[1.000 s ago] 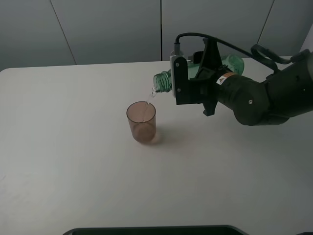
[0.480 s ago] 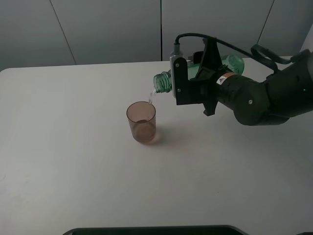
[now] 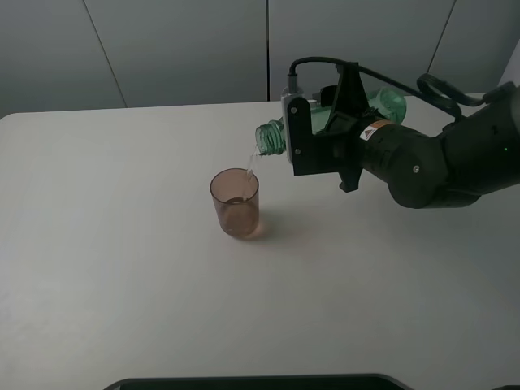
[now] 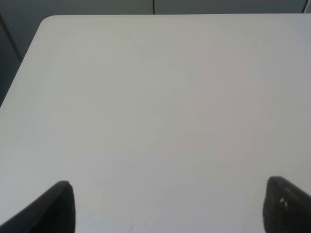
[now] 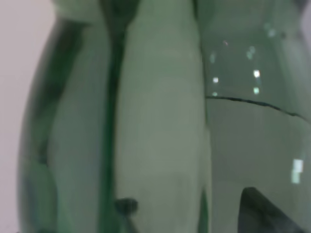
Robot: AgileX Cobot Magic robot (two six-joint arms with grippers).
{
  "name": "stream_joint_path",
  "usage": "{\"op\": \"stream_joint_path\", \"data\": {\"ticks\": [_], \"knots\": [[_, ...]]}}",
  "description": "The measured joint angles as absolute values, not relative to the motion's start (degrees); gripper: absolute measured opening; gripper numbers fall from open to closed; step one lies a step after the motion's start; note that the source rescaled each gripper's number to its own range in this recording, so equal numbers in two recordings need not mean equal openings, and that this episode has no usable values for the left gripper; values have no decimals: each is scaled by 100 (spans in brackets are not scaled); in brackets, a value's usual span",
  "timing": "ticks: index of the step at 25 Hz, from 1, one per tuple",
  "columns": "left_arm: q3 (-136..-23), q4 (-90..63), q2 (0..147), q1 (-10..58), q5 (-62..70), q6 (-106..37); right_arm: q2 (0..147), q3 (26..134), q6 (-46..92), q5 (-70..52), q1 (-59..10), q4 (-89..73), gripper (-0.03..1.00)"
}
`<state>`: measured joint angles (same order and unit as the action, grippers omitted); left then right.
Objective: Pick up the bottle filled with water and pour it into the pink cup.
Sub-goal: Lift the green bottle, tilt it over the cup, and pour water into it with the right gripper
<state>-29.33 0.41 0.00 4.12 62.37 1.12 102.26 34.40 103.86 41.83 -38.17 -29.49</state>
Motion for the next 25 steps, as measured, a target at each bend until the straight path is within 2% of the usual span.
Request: {"op": "stream_joint_path", "data": {"ticks": [25], "knots": [[-2933,41,0,412,6237,89,10226,3440,10559,4194,-3817,-2970,0]]}}
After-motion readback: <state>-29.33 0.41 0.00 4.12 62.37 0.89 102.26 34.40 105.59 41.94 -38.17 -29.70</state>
